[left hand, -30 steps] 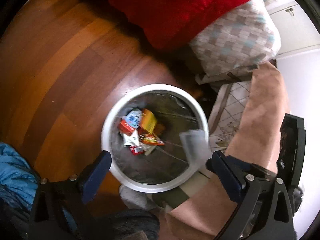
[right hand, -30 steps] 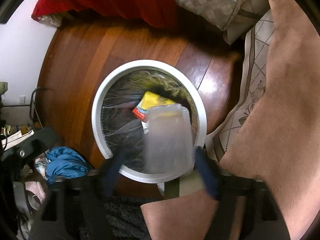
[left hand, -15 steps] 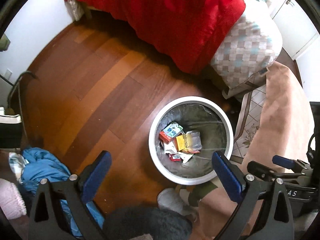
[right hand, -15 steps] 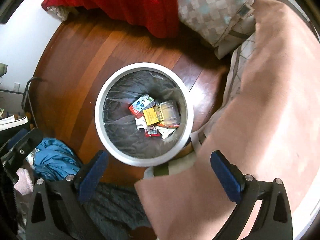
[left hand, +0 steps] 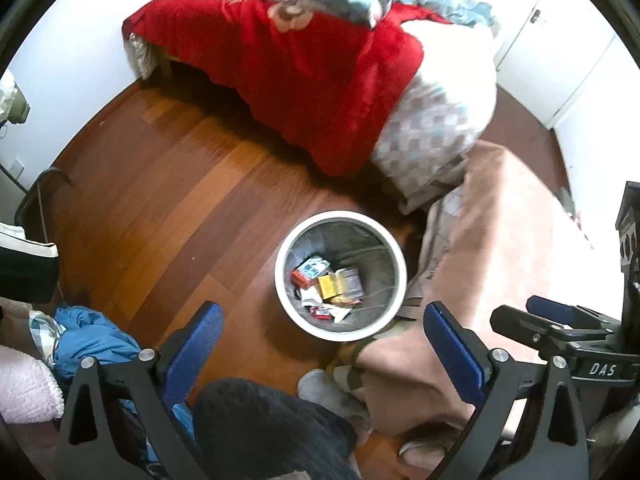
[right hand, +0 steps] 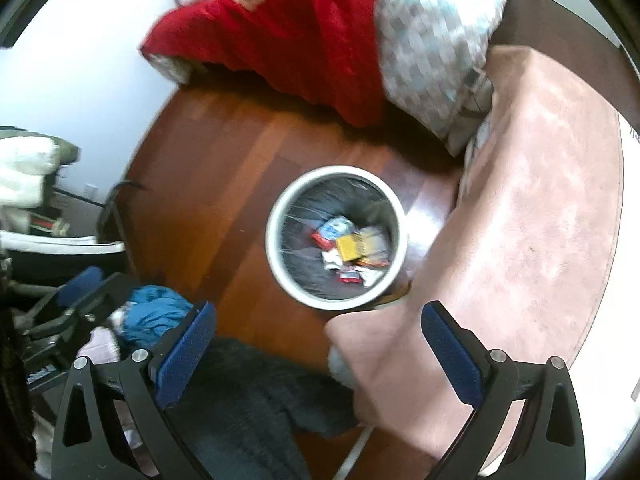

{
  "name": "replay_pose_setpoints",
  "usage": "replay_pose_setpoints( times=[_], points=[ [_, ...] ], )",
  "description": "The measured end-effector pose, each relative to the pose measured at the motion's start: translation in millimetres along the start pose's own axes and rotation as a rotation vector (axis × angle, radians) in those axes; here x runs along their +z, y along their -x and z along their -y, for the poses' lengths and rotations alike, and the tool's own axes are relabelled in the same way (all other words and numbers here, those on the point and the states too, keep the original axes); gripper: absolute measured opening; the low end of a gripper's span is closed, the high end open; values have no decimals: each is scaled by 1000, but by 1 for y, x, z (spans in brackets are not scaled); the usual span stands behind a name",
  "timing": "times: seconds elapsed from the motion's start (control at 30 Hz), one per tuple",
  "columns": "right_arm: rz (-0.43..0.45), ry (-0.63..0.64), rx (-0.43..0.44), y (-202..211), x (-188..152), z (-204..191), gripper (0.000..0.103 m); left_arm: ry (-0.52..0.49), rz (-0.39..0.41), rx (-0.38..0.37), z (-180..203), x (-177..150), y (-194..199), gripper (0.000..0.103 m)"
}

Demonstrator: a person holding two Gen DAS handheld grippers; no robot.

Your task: Collect trash

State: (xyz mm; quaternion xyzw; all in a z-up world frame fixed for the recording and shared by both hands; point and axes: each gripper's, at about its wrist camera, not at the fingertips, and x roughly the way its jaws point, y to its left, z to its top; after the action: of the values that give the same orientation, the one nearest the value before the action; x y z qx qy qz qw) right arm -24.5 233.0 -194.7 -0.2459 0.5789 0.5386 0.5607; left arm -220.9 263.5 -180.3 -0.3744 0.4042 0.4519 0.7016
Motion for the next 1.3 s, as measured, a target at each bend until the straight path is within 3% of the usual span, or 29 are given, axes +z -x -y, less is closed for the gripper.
replay_pose_setpoints(
  times=[0.37,0.63,1.3],
  points=[
    [80,89,98,94,-18,-32,103,-16,61,-113,13,-1,86,102],
    [87,109,139,131,-23,-41,103,-22,67,-154,15,-2,115,102],
    [37,131,89,117,-20,-39,103,-24,45,-180,13,-6,107,103]
  ],
)
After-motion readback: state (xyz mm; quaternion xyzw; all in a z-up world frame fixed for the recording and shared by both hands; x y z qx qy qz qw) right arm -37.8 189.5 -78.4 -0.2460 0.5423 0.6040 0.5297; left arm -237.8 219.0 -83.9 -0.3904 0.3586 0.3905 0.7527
